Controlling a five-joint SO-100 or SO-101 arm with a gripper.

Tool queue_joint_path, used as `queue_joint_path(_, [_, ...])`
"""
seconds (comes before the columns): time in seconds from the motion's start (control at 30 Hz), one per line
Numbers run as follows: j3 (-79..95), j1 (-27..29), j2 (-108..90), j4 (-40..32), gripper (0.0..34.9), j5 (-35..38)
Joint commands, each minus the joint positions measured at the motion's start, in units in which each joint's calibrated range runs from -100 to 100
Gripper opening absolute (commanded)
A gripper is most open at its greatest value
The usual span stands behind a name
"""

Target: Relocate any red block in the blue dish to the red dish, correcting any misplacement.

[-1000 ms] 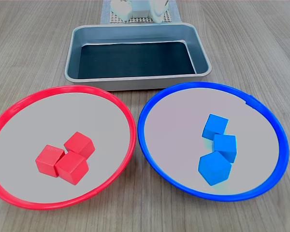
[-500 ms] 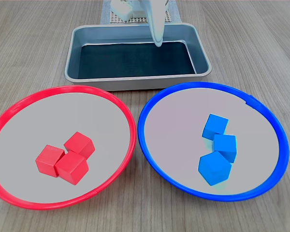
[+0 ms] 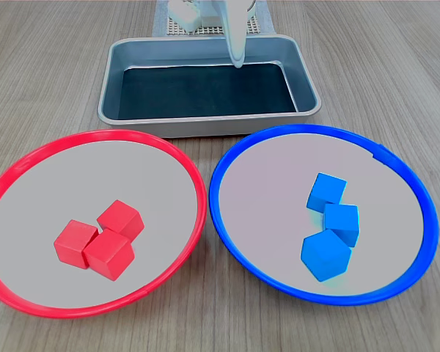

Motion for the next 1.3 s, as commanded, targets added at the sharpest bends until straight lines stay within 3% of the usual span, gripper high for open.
queue_joint_path(0.0, [0.00, 0.40, -0.68, 0.19, 0.4, -0.20])
queue_joint_path(0.6, [0.00, 0.49, -0.68, 0.19, 0.5, -0.24])
queue_joint_path(0.73, [0.00, 0.68, -0.68, 0.19, 5.0, -0.34])
queue_joint_path(0.8, [0.00, 0.68, -0.68, 0.19, 0.8, -0.34])
queue_joint_path(0.83, [0.00, 0.68, -0.68, 0.19, 0.4, -0.34])
queue_joint_path(1.27, [0.00, 0.68, -0.68, 0.27, 0.4, -0.34])
